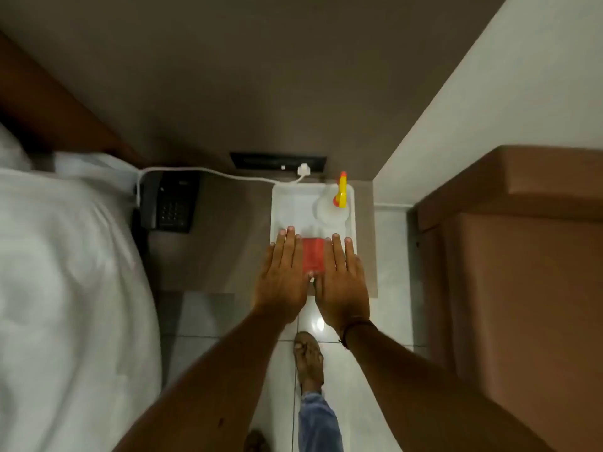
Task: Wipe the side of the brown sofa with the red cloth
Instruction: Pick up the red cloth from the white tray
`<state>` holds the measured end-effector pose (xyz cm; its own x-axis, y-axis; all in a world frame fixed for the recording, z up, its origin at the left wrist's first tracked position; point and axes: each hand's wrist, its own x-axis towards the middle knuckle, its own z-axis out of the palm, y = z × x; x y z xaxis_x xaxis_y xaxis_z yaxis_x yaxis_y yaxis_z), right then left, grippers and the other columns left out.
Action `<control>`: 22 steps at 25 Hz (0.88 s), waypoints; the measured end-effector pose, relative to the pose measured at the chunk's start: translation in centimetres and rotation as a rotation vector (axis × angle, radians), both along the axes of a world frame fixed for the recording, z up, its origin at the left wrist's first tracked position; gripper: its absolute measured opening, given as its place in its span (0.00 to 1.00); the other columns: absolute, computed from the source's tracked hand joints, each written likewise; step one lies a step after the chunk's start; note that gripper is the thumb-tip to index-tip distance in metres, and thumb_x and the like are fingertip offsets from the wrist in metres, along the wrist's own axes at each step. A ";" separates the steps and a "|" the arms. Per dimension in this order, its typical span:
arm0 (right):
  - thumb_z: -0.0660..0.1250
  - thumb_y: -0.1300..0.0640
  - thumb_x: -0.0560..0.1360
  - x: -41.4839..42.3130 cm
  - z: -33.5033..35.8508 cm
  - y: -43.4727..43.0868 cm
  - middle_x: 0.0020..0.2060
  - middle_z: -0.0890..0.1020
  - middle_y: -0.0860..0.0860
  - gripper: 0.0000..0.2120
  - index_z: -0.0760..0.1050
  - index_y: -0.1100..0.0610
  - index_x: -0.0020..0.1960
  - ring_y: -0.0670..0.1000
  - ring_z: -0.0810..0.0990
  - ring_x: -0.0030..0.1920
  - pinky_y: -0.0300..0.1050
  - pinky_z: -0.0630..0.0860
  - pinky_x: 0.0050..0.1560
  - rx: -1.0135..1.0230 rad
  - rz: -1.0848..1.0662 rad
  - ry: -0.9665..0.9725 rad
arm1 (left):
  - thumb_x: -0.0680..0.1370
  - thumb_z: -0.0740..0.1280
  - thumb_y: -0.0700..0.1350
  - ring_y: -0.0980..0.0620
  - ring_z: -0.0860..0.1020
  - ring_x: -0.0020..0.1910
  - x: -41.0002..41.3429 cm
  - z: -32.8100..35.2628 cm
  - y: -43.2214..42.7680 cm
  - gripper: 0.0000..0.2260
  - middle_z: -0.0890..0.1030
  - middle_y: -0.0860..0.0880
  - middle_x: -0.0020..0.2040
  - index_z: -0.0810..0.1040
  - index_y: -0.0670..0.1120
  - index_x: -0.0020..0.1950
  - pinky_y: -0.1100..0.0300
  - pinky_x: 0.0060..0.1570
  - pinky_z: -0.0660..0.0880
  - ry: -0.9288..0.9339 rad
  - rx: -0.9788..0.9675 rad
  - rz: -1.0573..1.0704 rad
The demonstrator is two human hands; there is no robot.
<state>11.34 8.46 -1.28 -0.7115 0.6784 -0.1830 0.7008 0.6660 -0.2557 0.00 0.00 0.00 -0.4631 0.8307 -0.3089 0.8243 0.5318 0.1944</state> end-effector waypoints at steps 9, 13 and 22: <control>0.64 0.50 0.83 -6.2 -14.8 5.7 0.75 0.70 0.59 0.28 0.60 0.56 0.80 0.64 0.73 0.72 0.63 0.75 0.72 -0.541 -0.438 -0.082 | 0.79 0.67 0.63 0.34 0.71 0.74 -1.3 -15.1 8.2 0.41 0.67 0.37 0.78 0.54 0.43 0.83 0.38 0.68 0.73 -0.373 -0.232 0.621; 0.72 0.56 0.79 -7.6 -16.9 7.5 0.68 0.78 0.58 0.26 0.67 0.58 0.74 0.61 0.79 0.68 0.58 0.78 0.70 -0.717 -0.659 0.012 | 0.75 0.75 0.54 0.34 0.77 0.68 -2.8 -17.4 9.6 0.35 0.76 0.38 0.70 0.65 0.43 0.75 0.38 0.66 0.77 -0.498 -0.117 0.905; 0.74 0.60 0.77 -4.2 -9.6 7.2 0.55 0.86 0.55 0.15 0.80 0.59 0.63 0.57 0.85 0.57 0.56 0.83 0.64 -0.944 -0.612 0.285 | 0.68 0.72 0.52 0.43 0.85 0.57 -3.2 -10.9 5.4 0.30 0.83 0.43 0.63 0.77 0.45 0.69 0.46 0.54 0.84 -0.971 0.376 1.089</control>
